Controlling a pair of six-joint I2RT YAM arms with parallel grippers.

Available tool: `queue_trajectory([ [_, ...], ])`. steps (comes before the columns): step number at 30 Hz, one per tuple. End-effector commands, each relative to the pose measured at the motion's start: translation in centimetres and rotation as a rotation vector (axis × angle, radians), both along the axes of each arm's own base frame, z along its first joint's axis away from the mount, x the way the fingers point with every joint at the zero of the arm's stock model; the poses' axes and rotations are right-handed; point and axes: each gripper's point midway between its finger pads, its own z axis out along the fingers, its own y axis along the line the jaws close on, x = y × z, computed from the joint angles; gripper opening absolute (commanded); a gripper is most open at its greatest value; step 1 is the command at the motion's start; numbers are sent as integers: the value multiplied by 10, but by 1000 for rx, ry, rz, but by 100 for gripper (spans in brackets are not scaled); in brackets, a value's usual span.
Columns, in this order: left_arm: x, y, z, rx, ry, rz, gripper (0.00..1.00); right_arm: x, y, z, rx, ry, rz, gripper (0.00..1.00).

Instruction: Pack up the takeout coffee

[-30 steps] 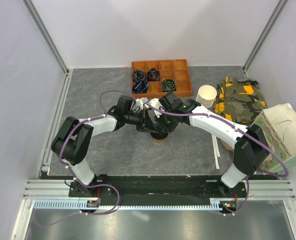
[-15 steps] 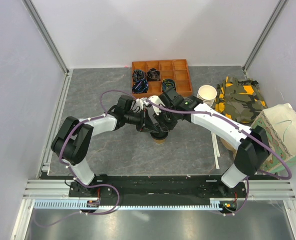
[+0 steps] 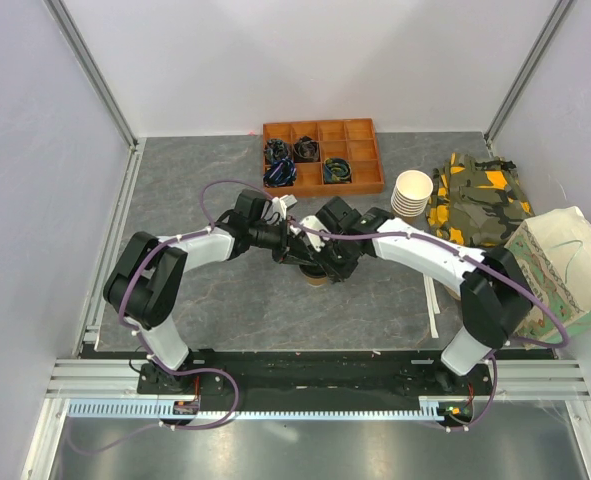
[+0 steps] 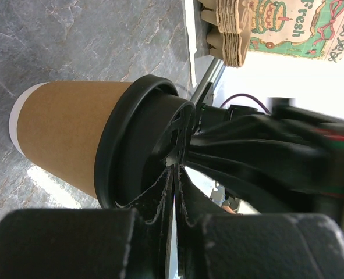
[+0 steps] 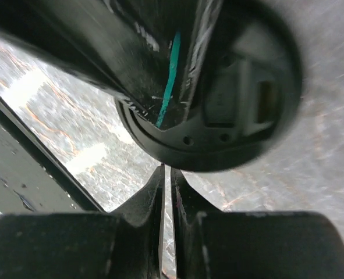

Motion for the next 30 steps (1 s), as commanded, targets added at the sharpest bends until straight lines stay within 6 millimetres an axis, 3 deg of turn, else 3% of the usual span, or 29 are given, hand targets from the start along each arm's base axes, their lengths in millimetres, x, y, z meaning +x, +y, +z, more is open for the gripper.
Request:
queue_trajectory([
  [1,4,8,-31,95,7,26,10,3,3,-7,-1,-14,8,15],
  [10,4,8,-27,90,0,23,9,12,24,70,162,-94,20,17],
  [11,4,8,-28,93,-1,24,9,16,26,82,182,-121,12,17],
  [16,4,8,-26,89,-7,21,9,53,20,103,198,-179,-67,17],
  [21,4,8,-29,92,1,17,9,70,17,90,160,-188,-76,17],
  [28,3,9,-34,100,15,15,9,62,8,18,69,-101,-76,15],
  [30,2,10,-36,104,23,16,9,60,6,8,50,-84,-76,14],
])
